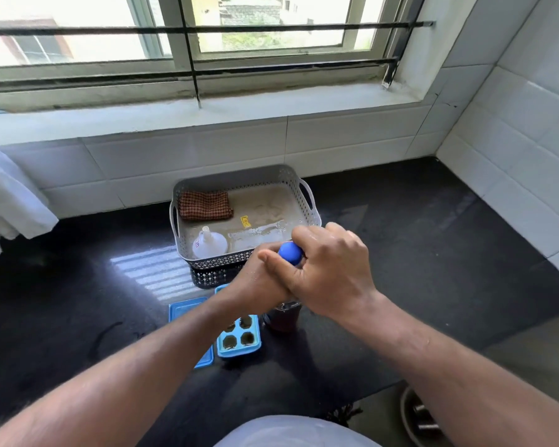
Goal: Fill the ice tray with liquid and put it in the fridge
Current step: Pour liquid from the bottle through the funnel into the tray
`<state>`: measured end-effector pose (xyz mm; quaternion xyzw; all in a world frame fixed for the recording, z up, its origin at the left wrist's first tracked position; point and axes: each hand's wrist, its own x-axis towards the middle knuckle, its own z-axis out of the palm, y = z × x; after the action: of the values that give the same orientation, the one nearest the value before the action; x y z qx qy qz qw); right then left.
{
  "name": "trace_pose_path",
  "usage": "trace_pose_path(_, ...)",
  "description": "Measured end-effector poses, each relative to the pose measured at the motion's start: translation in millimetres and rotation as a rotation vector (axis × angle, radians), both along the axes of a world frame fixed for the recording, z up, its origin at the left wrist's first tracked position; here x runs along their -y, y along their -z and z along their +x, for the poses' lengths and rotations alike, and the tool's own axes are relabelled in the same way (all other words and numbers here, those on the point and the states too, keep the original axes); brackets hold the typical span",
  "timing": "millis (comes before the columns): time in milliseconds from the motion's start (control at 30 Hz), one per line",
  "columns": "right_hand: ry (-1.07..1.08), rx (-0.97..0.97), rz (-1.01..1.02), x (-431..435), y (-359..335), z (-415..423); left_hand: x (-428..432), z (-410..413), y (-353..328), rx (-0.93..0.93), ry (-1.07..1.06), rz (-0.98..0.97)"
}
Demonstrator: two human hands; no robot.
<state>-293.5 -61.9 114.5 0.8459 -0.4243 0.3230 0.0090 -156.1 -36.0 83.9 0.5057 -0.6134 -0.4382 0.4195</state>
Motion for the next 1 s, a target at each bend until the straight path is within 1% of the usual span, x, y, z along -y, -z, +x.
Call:
trace_pose_path(67,-0.048,-0.003,0.081,0,3,-3,-1,-1,6,-0.085,-0.017,-0.024)
trace_pose_path(133,-0.161,0.010,0.156,5,2,-5,-1,-9,10,-0.121,-0.101,-0.012)
trace_pose_path(167,-0.204,0.003,0.164,11,0,-5,-1,-11,10,-0.136,-0.142,-0.014)
trace_pose_path(233,-0.244,-0.014,0.182,26,-7,-2,1,-4,11,-0.207,-0.153,-0.019)
trace_pose_path(267,-0.251,-0.013,0.201,35,-10,-1,2,3,12,-0.201,-0.163,-0.011)
trace_pose_path(367,-0.265,-0.036,0.221,62,-20,5,-5,31,12,-0.013,-0.258,0.012)
trace_pose_path(400,-0.260,-0.057,0.207,69,-22,6,-8,39,15,-0.004,-0.291,0.027)
trace_pose_path(433,-0.252,-0.079,0.194,77,-23,8,-12,47,19,-0.038,-0.334,0.051)
trace_pose_path(467,-0.239,-0.102,0.184,84,-23,10,-15,53,25,-0.062,-0.399,0.074)
trace_pose_path(500,-0.228,-0.124,0.181,90,-23,11,-18,61,31,-0.044,-0.483,0.098)
trace_pose_path(533,-0.216,-0.139,0.186,97,-22,12,-22,69,40,0.040,-0.571,0.140)
trace_pose_path(600,-0.201,-0.149,0.206,106,-20,14,-32,87,58,0.321,-0.711,0.286)
trace_pose_path(633,-0.196,-0.150,0.214,110,-19,14,-39,95,65,0.461,-0.747,0.364)
trace_pose_path(733,-0.191,-0.154,0.238,117,-15,15,-55,109,85,0.753,-0.710,0.608)
trace_pose_path(767,-0.186,-0.158,0.243,118,-15,16,-59,110,89,0.813,-0.681,0.679)
trace_pose_path(833,-0.177,-0.172,0.250,118,-16,17,-64,110,96,0.857,-0.645,0.752)
trace_pose_path(1000,-0.135,-0.204,0.276,117,-19,9,-62,104,105,0.891,-0.671,0.757)
